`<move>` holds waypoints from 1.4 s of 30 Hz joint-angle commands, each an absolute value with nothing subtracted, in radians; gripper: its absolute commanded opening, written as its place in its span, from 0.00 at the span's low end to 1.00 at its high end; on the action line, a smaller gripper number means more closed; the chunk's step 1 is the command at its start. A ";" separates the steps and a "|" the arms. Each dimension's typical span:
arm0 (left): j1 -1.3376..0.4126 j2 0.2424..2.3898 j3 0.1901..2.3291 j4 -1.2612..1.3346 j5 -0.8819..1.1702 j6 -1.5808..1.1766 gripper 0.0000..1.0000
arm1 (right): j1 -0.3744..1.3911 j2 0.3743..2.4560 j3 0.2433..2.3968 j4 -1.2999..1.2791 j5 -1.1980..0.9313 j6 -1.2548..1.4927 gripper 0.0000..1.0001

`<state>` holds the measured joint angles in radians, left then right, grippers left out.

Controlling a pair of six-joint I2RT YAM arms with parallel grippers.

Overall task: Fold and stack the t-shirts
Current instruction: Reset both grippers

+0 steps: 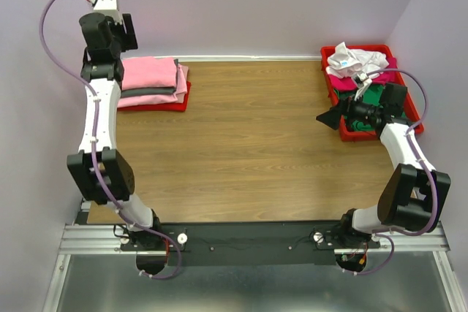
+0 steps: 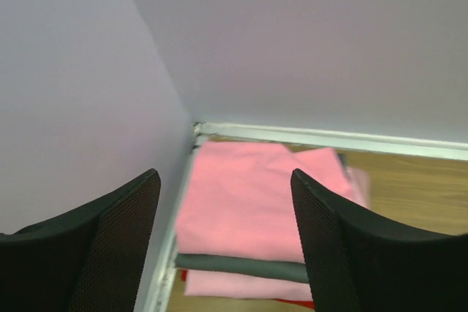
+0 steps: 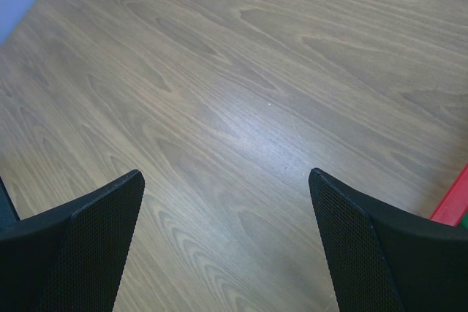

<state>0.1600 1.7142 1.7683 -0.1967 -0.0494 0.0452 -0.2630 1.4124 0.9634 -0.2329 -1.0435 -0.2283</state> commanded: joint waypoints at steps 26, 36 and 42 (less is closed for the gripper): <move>0.160 0.643 0.746 -0.104 0.426 -0.195 0.84 | -0.298 1.017 0.919 -0.267 -0.210 -0.003 1.00; 0.133 0.608 0.707 -0.075 0.436 -0.216 0.85 | -0.298 0.911 0.900 -0.268 -0.146 -0.003 1.00; 0.118 0.597 0.715 -0.081 0.433 -0.221 0.85 | -0.298 0.904 0.894 -0.270 -0.163 0.028 1.00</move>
